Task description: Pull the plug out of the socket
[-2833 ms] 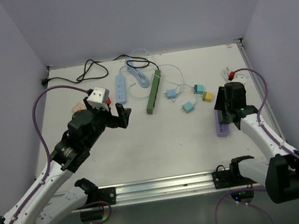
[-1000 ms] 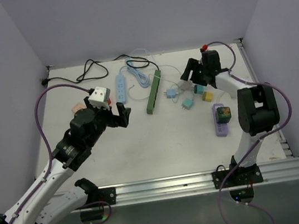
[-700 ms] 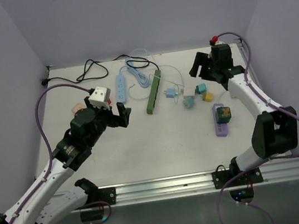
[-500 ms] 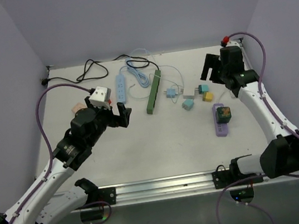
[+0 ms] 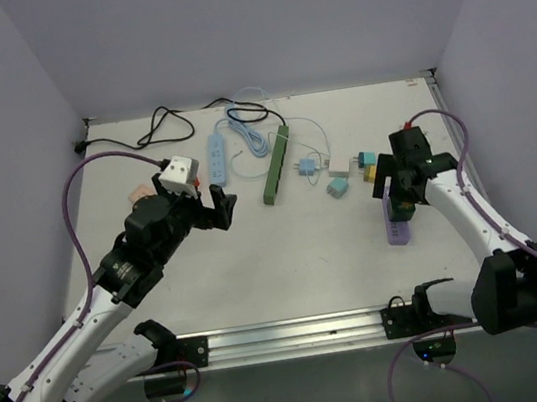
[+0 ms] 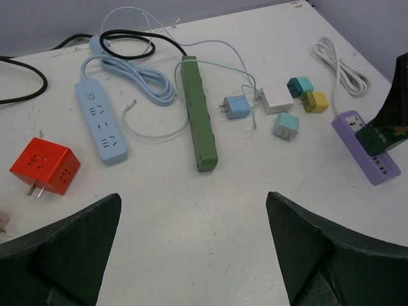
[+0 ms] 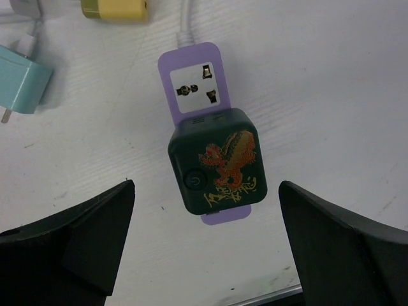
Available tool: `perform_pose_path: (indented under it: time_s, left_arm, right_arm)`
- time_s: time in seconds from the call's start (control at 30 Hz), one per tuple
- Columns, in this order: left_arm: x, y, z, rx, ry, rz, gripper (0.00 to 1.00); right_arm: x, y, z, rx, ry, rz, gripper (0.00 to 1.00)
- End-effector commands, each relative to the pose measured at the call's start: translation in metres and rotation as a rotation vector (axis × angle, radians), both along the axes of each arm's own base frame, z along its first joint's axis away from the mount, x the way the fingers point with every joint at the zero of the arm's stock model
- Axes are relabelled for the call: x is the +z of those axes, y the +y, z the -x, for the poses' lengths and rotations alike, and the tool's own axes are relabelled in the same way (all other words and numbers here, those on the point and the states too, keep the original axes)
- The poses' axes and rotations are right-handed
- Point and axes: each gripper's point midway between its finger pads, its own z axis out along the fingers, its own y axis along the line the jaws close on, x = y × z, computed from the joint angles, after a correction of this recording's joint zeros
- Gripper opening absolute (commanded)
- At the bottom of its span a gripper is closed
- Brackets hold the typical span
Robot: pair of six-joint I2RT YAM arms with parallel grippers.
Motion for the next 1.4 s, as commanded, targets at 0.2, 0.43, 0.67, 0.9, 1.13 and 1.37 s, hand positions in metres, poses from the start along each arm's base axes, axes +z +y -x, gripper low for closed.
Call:
perform_pose_path:
  time_s: [0.2,0.43,0.67,0.9,1.13,1.37]
  left_arm:
    - [0.006,-0.003,0.003,-0.025,-0.026,0.003,1.00]
    - [0.004,-0.002,0.002,-0.016,-0.021,-0.004,0.99]
    - [0.001,-0.003,0.000,-0.021,-0.013,-0.008,1.00]
    - [-0.014,-0.050,0.008,-0.185,0.133,0.098,0.99]
    - [-0.007,-0.130,0.030,-0.492,0.247,0.422,1.00]
    - [-0.046,-0.220,0.027,-0.581,0.334,0.376,1.00]
  right_arm:
    - [-0.033,-0.002,0.018,-0.026,0.066,-0.004,0.99]
    - [-0.038,0.009,0.003,0.005,0.051,-0.050,0.78]
    - [0.002,0.000,0.005,-0.008,-0.072,-0.018,0.25]
    - [0.025,0.021,-0.014,-0.032,-0.215,-0.165,0.18]
    - [0.027,0.031,-0.026,-0.116,-0.331,-0.278,0.14]
    - [0.033,0.035,-0.026,-0.169,-0.383,-0.366,0.14]
